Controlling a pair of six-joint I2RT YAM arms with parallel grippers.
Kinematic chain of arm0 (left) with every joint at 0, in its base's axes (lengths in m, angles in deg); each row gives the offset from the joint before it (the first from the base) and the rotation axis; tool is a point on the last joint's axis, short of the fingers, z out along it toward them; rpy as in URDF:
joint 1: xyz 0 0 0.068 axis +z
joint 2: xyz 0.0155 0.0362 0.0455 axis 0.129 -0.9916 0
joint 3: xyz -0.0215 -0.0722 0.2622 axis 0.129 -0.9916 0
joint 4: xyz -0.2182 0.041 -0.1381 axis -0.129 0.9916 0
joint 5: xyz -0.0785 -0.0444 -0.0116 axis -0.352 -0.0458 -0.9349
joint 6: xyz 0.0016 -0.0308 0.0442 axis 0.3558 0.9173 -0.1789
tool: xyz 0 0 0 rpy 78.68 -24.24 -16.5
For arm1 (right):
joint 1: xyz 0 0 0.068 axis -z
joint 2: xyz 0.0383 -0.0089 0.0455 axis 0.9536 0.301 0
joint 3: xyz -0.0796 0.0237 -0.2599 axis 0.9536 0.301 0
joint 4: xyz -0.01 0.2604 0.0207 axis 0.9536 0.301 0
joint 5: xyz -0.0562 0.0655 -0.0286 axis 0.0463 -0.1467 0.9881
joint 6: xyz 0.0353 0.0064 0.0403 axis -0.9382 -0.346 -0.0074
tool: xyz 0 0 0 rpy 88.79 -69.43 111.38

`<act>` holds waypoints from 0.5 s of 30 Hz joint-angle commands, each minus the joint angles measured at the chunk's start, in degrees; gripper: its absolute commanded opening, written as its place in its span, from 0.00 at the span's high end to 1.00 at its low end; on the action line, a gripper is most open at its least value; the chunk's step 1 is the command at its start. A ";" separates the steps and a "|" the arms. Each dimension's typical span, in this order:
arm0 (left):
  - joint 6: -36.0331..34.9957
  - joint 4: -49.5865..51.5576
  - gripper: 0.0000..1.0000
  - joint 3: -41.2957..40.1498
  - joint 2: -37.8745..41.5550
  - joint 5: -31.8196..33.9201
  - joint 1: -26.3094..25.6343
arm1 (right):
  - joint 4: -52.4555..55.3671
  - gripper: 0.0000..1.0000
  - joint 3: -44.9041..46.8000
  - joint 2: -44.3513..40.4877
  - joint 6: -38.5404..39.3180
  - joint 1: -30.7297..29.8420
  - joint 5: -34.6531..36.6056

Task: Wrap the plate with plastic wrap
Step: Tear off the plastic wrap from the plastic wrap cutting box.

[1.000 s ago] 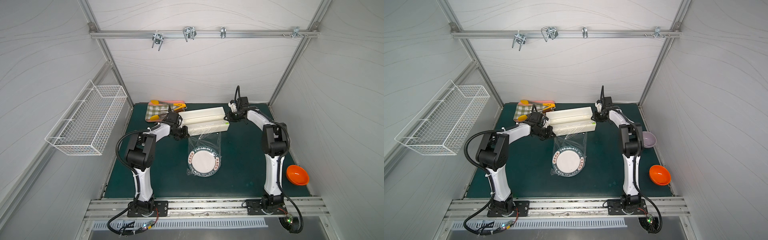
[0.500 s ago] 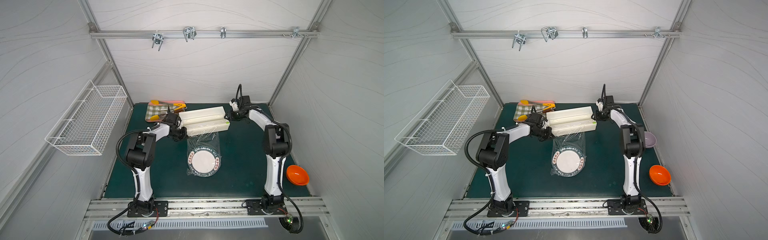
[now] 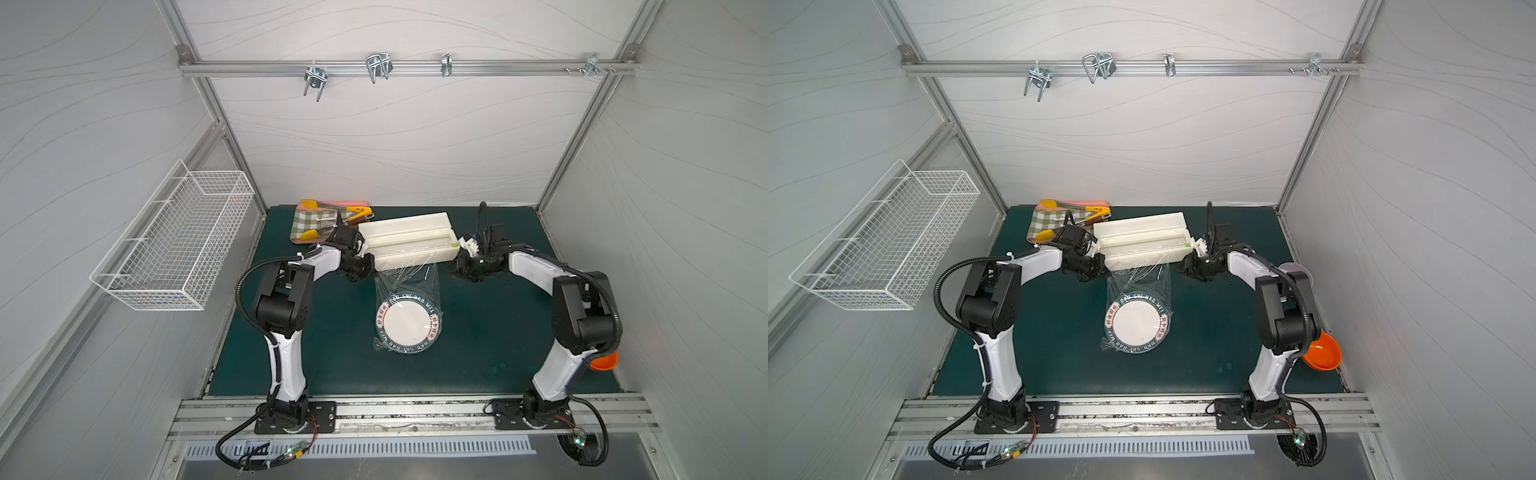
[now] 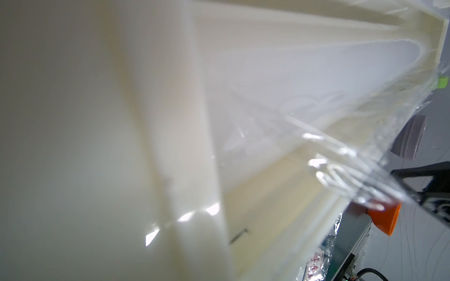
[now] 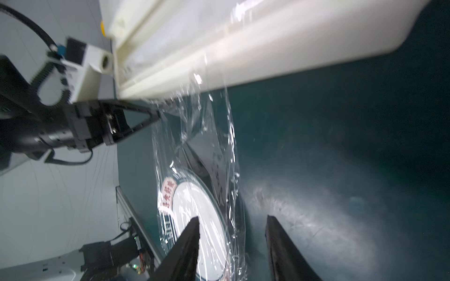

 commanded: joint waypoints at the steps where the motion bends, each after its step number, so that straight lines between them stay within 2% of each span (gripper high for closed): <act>1: -0.84 0.25 1.00 1.44 -2.00 1.61 0.03 | -5.91 0.54 2.66 0.97 -4.21 -2.63 -3.88; 5: -0.80 0.04 1.00 1.69 -2.22 2.09 0.03 | -9.41 0.59 3.43 4.07 -5.76 -4.61 -2.61; 11: -1.92 0.10 1.00 2.80 -3.51 3.68 0.03 | -9.71 0.83 3.34 7.26 -4.87 -4.54 3.13; 15: -2.90 0.84 1.00 4.18 -4.98 5.00 -0.01 | -8.49 0.86 2.90 8.21 -3.79 -4.47 6.10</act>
